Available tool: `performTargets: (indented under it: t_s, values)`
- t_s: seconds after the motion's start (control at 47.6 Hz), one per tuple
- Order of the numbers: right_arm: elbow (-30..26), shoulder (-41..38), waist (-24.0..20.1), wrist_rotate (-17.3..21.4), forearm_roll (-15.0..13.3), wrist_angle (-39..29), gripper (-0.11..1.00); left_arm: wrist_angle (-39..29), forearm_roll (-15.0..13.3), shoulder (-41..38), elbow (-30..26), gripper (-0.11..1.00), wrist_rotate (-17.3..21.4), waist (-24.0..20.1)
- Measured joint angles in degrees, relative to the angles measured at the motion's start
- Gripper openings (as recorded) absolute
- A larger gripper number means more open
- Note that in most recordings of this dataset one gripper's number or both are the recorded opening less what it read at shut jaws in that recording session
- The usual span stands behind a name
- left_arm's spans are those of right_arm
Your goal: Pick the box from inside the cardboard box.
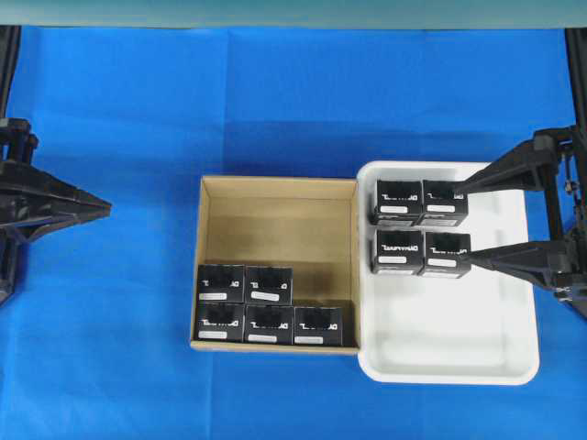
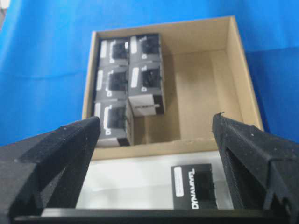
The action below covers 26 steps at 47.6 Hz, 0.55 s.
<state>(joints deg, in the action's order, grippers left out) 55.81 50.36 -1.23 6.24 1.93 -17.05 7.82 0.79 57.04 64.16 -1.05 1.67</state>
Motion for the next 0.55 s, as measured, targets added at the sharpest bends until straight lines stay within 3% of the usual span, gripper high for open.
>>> performTargets:
  t_s: [0.546]
  values:
    - [0.09, 0.0, -0.09, 0.0, 0.0, -0.09, 0.99, -1.32, 0.0, 0.09, -0.09, 0.0, 0.0, 0.0]
